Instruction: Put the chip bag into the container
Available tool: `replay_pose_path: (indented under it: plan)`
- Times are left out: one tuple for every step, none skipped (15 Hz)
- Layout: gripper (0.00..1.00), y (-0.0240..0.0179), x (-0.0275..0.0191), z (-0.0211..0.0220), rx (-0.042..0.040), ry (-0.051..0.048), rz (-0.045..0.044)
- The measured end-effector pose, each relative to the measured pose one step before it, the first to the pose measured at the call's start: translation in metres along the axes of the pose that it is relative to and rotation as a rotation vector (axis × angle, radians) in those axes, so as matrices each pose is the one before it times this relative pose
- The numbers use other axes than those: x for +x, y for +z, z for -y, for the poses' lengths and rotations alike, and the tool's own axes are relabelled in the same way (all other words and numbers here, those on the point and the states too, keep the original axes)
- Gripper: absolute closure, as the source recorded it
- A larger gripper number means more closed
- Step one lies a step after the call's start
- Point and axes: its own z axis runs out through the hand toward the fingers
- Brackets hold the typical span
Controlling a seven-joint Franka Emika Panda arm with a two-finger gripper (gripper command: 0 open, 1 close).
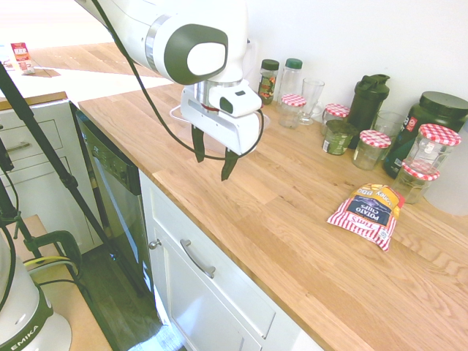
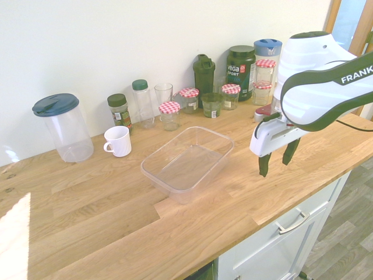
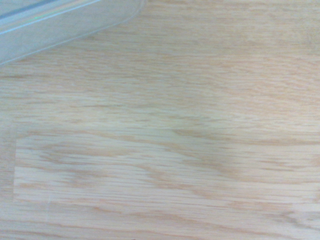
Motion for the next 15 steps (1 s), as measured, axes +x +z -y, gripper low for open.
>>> replay_pose_path:
  plan:
    - [0.0, 0.00045, -0.00022, 0.00015, -0.00114, 0.00218, 0.00089]
    - [0.0, 0.00012, -0.00041, 0.00024, -0.00117, 0.0111, 0.0002]
    - [0.0, 0.00013, 0.00064, -0.00053, -0.00162, 0.01456, -0.00142]
    - [0.0, -0.00005, 0.00277, -0.00181, -0.00147, 0.01836, -0.00205]
    - [0.0, -0.00082, 0.00798, -0.00369, -0.00201, 0.02594, -0.00695]
    - [0.0, -0.00001, 0.01231, -0.00485, -0.00864, 0.03615, -0.01294]
    - [0.0, 0.0011, 0.01463, -0.00351, -0.00878, 0.03258, -0.00929]
    - [0.0, 0.00252, 0.01686, -0.00147, -0.00802, 0.02826, -0.00738]
    - [0.0, 0.00395, 0.01746, 0.00077, -0.01246, 0.02365, -0.0115]
    - [0.0, 0.00471, 0.01764, 0.00248, -0.01268, 0.01831, -0.01491]
    - [0.0, 0.0058, 0.01823, 0.00334, -0.01188, 0.02137, -0.02042]
    - [0.0, 0.00559, 0.01824, 0.00378, -0.01566, 0.01942, -0.01957]
    - [0.0, 0.0029, 0.01852, 0.00313, -0.01347, 0.01915, -0.02433]
    - [0.0, 0.00241, 0.01588, 0.00338, -0.00969, 0.01616, -0.019]
    - [0.0, 0.00156, 0.01481, 0.00271, -0.00773, 0.01007, -0.01493]
